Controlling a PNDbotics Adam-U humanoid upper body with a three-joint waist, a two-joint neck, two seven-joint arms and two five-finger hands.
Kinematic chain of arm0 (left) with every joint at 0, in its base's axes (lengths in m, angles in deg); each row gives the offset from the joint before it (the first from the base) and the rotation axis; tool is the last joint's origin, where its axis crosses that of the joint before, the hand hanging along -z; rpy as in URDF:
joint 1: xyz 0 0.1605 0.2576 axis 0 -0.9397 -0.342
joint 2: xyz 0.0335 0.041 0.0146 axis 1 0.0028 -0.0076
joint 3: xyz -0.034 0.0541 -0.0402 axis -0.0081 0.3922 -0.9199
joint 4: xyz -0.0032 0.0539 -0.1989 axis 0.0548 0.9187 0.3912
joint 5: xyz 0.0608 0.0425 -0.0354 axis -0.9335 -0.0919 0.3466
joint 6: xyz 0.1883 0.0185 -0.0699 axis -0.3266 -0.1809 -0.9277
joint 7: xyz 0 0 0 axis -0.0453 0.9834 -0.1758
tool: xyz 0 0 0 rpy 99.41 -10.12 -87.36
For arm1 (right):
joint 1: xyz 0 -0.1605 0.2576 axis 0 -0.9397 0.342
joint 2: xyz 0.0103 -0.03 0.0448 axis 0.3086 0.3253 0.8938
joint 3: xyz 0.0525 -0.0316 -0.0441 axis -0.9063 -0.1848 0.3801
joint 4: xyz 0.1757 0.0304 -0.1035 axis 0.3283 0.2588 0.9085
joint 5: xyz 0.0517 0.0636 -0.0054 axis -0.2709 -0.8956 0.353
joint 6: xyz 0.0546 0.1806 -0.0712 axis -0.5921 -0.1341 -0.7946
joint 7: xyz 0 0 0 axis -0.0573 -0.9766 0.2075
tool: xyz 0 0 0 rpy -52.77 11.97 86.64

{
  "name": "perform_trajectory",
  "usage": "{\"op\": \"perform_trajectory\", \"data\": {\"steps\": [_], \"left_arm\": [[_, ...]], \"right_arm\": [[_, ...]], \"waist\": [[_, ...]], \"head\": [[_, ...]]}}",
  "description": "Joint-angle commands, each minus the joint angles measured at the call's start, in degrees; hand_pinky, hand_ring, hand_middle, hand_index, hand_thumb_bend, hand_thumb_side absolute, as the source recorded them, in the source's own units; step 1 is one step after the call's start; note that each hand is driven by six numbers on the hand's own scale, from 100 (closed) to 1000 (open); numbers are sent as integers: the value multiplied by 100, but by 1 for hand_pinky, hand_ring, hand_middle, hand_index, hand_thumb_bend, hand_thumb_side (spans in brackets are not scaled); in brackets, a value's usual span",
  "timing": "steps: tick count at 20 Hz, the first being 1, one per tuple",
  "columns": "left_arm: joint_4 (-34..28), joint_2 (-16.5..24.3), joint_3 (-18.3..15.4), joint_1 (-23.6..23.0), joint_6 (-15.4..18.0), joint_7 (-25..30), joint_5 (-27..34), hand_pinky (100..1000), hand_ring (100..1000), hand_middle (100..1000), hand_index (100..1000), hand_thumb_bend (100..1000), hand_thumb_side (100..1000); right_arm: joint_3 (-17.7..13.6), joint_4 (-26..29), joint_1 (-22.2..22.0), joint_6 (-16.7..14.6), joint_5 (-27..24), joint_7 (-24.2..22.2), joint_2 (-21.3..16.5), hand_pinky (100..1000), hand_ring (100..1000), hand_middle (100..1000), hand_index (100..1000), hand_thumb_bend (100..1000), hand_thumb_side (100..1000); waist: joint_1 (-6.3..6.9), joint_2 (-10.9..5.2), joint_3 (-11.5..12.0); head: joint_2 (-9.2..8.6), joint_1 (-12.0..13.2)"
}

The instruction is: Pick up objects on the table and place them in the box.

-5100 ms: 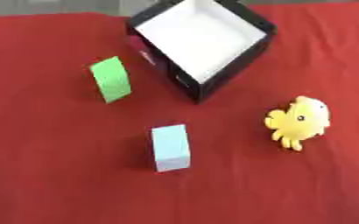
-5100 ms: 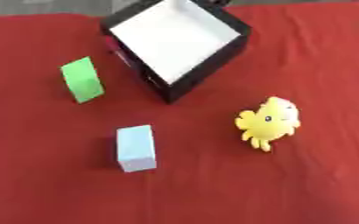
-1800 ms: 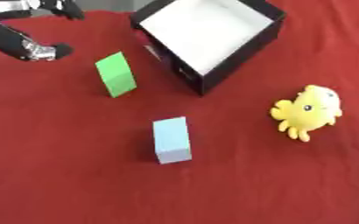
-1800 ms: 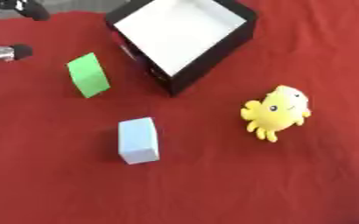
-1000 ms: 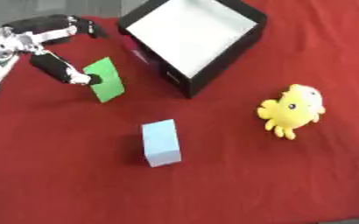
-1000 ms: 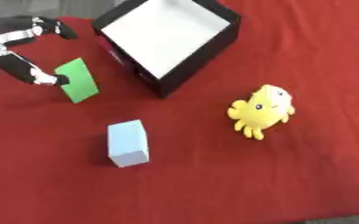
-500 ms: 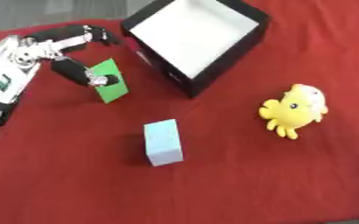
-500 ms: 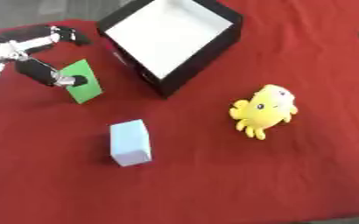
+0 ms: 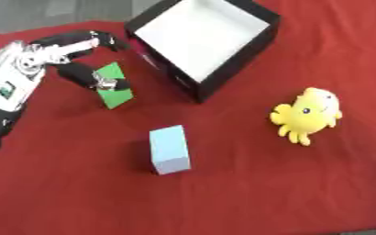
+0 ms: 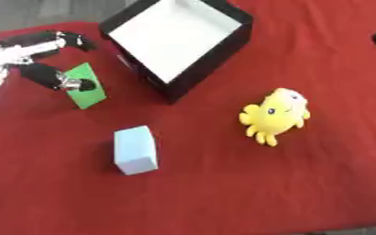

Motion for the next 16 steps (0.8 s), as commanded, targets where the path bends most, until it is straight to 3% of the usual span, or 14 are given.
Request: {"op": "perform_trajectory", "data": {"steps": [1, 12, 16], "left_arm": [[-71, 113, -29, 58, -26, -124, -79, 988, 895, 847, 913, 596, 654], [139, 79, -83, 13, 169, -410, -270, 979, 890, 836, 917, 587, 660], [110, -13, -189, -73, 77, -412, -318, 976, 887, 833, 926, 550, 643]], "right_arm": [[-41, 50, 43, -3, 39, 6, -173, 861, 762, 769, 926, 100, 519], [-41, 56, 47, -7, 27, 1, -169, 862, 762, 769, 926, 100, 519], [-65, 64, 13, -60, 54, 8, -95, 861, 762, 769, 926, 100, 521]], "waist": [[47, -221, 2], [36, -212, 4], [-60, -153, 42]], "head": [[-1, -22], [22, -22], [178, 296]]}}
